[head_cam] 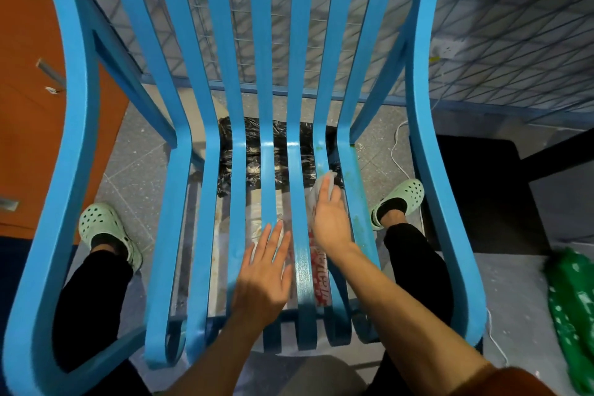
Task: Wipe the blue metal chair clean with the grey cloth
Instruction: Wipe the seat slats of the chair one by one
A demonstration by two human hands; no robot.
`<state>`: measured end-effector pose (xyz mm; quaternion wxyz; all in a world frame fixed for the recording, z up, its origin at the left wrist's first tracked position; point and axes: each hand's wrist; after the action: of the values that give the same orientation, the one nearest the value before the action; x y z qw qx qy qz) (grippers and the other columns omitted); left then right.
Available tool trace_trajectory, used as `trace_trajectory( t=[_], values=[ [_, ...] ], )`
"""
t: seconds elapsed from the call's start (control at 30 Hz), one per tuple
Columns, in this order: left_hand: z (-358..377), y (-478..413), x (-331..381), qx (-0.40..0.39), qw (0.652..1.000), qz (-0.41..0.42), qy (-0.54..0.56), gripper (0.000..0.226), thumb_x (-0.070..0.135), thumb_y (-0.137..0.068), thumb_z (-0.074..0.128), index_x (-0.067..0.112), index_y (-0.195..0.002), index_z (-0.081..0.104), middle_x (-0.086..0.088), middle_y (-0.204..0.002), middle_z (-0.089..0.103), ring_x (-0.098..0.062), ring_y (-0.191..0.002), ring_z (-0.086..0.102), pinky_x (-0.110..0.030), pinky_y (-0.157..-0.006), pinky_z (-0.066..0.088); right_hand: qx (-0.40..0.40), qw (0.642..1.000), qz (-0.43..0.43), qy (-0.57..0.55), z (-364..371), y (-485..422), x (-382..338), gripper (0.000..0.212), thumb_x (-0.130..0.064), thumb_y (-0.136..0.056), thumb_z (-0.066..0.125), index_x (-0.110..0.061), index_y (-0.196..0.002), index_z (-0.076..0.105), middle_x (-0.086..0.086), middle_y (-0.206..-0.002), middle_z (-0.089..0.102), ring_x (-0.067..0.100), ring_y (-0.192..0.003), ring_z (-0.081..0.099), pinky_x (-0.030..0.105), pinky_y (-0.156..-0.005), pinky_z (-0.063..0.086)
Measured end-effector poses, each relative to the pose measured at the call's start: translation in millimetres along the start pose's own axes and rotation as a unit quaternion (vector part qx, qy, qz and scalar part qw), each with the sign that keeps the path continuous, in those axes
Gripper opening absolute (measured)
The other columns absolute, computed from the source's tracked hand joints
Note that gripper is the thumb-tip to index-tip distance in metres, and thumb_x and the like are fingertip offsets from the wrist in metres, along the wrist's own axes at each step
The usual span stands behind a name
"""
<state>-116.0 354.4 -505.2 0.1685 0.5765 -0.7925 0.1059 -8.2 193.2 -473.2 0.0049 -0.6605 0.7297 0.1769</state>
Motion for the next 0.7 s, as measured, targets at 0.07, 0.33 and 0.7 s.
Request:
trace_trajectory(
  t=[0.07,0.33,0.7],
  values=[
    [-1,-2,0,-0.039,0.998,-0.012,-0.039,0.061,0.038,-0.101,0.037,0.016,-0.157,0.023,-0.004,-0.165,0.016,-0.024,-0.153,0.013,-0.045,-0.121,0.021,-0.004,1.0,0.002,0.002,2,14,1,0.088,-0.007,-0.094,0.052,-0.001,-0.151,-0.014,0.025,-0.153,0.018,0.033,-0.134,0.036,0.033,-0.106,0.037],
    [-5,-7,4,-0.09,0.993,-0.055,-0.051,0.061,0.04,-0.105,0.027,0.022,-0.156,0.0,0.002,-0.165,-0.004,-0.022,-0.153,-0.006,-0.044,-0.122,0.006,0.004,0.998,0.029,-0.057,22,129,17,0.09,-0.016,-0.098,0.051,-0.017,-0.152,-0.021,0.014,-0.158,0.017,0.021,-0.135,0.04,0.027,-0.105,0.041],
    [-12,-8,9,-0.093,0.993,-0.051,-0.06,0.062,0.041,-0.105,0.026,0.024,-0.154,-0.009,0.003,-0.163,-0.014,-0.021,-0.151,-0.016,-0.039,-0.117,-0.008,-0.024,0.996,0.073,-0.052,22,147,17,0.083,-0.021,-0.102,0.048,-0.022,-0.153,-0.018,0.007,-0.146,0.028,0.012,-0.114,0.049,0.025,-0.095,0.046]
  ],
)
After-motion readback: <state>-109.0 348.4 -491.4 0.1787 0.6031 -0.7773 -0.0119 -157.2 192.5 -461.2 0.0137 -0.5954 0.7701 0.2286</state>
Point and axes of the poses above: each hand's wrist, its own y-axis away from the middle knuckle, its own z-axis out of the palm, x = y × z
